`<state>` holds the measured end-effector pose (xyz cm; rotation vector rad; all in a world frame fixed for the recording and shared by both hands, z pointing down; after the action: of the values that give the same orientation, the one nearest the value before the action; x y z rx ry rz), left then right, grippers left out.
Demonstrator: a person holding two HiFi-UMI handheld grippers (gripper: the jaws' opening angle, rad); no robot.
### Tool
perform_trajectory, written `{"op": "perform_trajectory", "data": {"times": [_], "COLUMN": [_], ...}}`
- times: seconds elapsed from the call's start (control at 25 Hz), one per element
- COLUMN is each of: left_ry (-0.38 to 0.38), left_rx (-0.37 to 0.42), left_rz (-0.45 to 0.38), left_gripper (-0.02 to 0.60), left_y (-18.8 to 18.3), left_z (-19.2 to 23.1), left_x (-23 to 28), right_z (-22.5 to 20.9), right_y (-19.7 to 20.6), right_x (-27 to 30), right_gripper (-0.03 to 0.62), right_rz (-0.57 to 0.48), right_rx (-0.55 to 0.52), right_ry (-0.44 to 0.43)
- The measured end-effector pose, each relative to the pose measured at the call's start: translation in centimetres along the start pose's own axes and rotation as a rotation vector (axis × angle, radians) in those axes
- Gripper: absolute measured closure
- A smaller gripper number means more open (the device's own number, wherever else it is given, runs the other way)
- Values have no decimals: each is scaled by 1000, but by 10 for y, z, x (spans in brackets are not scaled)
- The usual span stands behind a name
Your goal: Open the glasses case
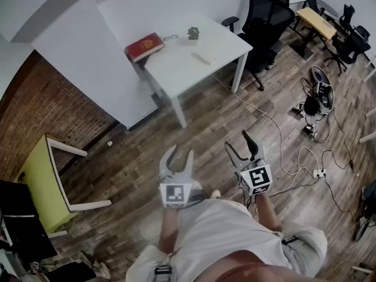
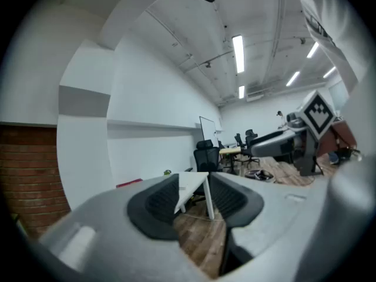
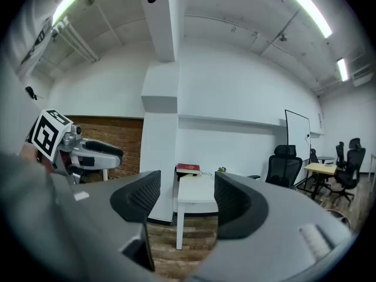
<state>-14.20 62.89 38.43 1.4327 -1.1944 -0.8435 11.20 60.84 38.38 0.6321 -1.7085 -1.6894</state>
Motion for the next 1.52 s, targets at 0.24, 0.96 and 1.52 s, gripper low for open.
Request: {"op": "perform_trajectory", "data": {"times": [0.24,0.96,1.52], "left_ry": [6,96,133], "left_rx": [-2,-36,-50], "left_rz": [-4,-47,-52], "left_gripper": [420,391,385], "left_y": [-2,11,16], "left_z": [-4,55,91], "left_x": [7,107,144], "right_z": [2,-31,-38], "right_y": [2,2,-5], "right_x": [5,94,137], "right_gripper": [319,319,319], "right_rz": [-8,50,74], "right_rx": [16,13,1], "right_ry": [-46,39,85]}}
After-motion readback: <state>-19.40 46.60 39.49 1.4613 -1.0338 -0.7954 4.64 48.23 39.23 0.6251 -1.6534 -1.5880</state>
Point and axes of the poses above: the fingertips, and each gripper's own axes: x forward along the fingers, z to its left, y out of its underside, the point moved 10 cm from there along -x, backward along the fingers, and after that the axes turned 12 degrees about -y, right-handed, at the moved point
